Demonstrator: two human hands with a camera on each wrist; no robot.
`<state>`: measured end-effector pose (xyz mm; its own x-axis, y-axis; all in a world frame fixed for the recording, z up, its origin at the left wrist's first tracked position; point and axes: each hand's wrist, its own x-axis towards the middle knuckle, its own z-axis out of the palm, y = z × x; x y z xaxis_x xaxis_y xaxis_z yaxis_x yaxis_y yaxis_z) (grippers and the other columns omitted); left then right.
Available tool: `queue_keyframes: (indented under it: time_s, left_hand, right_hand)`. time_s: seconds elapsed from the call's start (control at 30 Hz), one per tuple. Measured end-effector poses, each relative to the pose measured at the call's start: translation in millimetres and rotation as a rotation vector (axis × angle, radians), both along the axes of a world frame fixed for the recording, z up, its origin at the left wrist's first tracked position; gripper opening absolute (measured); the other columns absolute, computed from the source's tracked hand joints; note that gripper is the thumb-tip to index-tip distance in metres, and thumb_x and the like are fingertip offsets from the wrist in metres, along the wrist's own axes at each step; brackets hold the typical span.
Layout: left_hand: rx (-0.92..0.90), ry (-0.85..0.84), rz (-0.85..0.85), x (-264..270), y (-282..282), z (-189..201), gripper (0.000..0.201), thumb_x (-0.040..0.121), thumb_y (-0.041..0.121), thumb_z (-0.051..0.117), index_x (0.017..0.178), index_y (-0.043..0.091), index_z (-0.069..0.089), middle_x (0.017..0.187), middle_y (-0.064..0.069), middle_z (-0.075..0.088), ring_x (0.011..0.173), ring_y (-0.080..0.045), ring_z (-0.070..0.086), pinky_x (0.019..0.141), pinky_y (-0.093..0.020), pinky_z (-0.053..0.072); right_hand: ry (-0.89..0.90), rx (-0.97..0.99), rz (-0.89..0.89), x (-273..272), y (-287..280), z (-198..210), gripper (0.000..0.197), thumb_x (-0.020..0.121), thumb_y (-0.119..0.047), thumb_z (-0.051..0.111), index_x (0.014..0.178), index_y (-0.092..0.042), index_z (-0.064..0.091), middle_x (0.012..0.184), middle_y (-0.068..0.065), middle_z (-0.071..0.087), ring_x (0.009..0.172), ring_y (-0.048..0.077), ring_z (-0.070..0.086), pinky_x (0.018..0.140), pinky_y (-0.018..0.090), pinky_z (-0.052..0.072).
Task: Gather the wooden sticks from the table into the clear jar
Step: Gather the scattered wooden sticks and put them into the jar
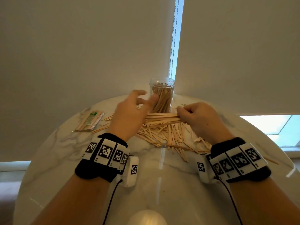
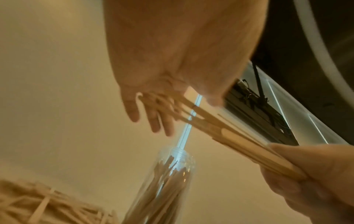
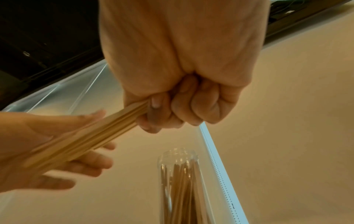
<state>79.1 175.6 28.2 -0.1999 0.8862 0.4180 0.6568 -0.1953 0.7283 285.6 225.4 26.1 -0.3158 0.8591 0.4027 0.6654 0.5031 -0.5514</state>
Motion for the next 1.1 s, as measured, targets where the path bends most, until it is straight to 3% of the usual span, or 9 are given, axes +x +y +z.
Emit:
queue_keyframes:
  time_s: [0.1, 0.17, 0.23, 0.5, 0.63, 0.77, 0.87, 0.97, 1.1]
  left_hand:
    - [-0.05, -0.451, 0.154, -4.8, 8.4, 0.3, 0.063, 0.094, 0.071, 0.029, 0.124, 0.024, 0.058, 0.111, 0.005, 0.069, 0.103, -0.017, 0.065, 0.09, -0.038, 0.051]
    - [-0.136, -0.756, -0.003, 5.4, 6.5, 1.5, 0.056, 0.101, 0.061, 0.028, 0.121, 0.02, 0.061, 0.105, -0.003, 0.074, 0.098, -0.025, 0.071, 0.091, -0.048, 0.055]
    - [-0.175, -0.832, -0.16, 23.5, -1.0, 3.7, 0.052, 0.106, 0.049, 0.026, 0.119, 0.013, 0.063, 0.099, -0.009, 0.076, 0.094, -0.028, 0.074, 0.087, -0.047, 0.058]
    - [-0.155, -0.821, -0.156, 26.5, 0.2, 10.7, 0.044, 0.104, 0.047, 0.036, 0.106, 0.014, 0.064, 0.096, -0.005, 0.077, 0.089, -0.026, 0.074, 0.078, -0.043, 0.06]
    - [-0.182, -0.621, -0.171, 35.1, -2.2, 4.2, 0.054, 0.105, 0.045, 0.038, 0.093, 0.002, 0.069, 0.085, -0.013, 0.075, 0.072, -0.026, 0.075, 0.059, -0.033, 0.06]
    - [-0.086, -0.461, -0.163, 28.7, -0.1, 2.2, 0.042, 0.101, 0.047, 0.047, 0.096, 0.012, 0.068, 0.082, -0.006, 0.075, 0.057, -0.026, 0.072, 0.04, -0.02, 0.047]
    - [-0.015, -0.373, -0.137, 30.6, 0.0, -3.3, 0.036, 0.096, 0.045, 0.058, 0.084, 0.014, 0.071, 0.071, -0.002, 0.073, 0.047, -0.014, 0.065, 0.041, -0.017, 0.044]
    - [0.058, -0.302, -0.043, 28.3, 3.9, -6.2, 0.04, 0.092, 0.042, 0.067, 0.065, 0.013, 0.058, 0.051, -0.001, 0.061, 0.04, -0.012, 0.059, 0.045, -0.021, 0.045]
    - [0.057, -0.38, 0.037, 17.9, 8.5, -9.6, 0.043, 0.091, 0.044, 0.066, 0.067, 0.011, 0.053, 0.058, -0.008, 0.058, 0.038, -0.011, 0.055, 0.049, -0.028, 0.044]
  right_hand:
    - [0.092, -0.025, -0.014, 5.9, 0.3, 4.1, 0.053, 0.099, -0.046, 0.048, 0.063, -0.013, 0.068, 0.051, 0.002, 0.05, 0.045, 0.012, 0.039, 0.05, 0.028, 0.036]
    - [0.101, -0.03, 0.001, 1.2, -2.1, 5.1, 0.053, 0.099, -0.045, 0.047, 0.062, -0.013, 0.067, 0.048, -0.003, 0.05, 0.043, 0.009, 0.038, 0.048, 0.024, 0.035]
    - [0.094, -0.04, 0.022, -7.3, -5.0, 1.9, 0.051, 0.1, -0.044, 0.046, 0.059, -0.02, 0.063, 0.043, -0.007, 0.047, 0.039, 0.005, 0.038, 0.045, 0.019, 0.032]
    - [0.134, -0.045, 0.0, -11.6, -4.1, -2.1, 0.052, 0.098, -0.039, 0.047, 0.05, -0.021, 0.057, 0.046, -0.004, 0.047, 0.04, 0.006, 0.038, 0.048, 0.022, 0.032]
    - [0.043, -0.093, -0.018, -18.7, -8.7, -3.7, 0.052, 0.099, -0.045, 0.043, 0.059, -0.019, 0.065, 0.05, -0.001, 0.055, 0.043, 0.004, 0.044, 0.052, 0.026, 0.043]
    - [0.156, -0.223, 0.026, -13.1, -8.6, -1.3, 0.053, 0.099, -0.044, 0.048, 0.071, -0.006, 0.073, 0.051, 0.001, 0.052, 0.036, 0.004, 0.036, 0.042, 0.019, 0.033]
    - [0.193, -0.166, 0.023, -13.1, -9.6, -0.9, 0.054, 0.099, -0.047, 0.049, 0.069, -0.007, 0.071, 0.052, 0.002, 0.053, 0.038, 0.004, 0.038, 0.048, 0.022, 0.035]
    - [0.113, -0.156, 0.112, -14.7, -16.1, -0.7, 0.06, 0.096, -0.066, 0.04, 0.07, -0.019, 0.068, 0.061, 0.001, 0.064, 0.046, 0.001, 0.048, 0.056, 0.023, 0.042]
    - [-0.06, -0.075, 0.169, -21.4, -19.6, -2.2, 0.069, 0.09, -0.075, 0.039, 0.07, -0.015, 0.067, 0.054, -0.003, 0.055, 0.046, 0.003, 0.045, 0.054, 0.021, 0.039]
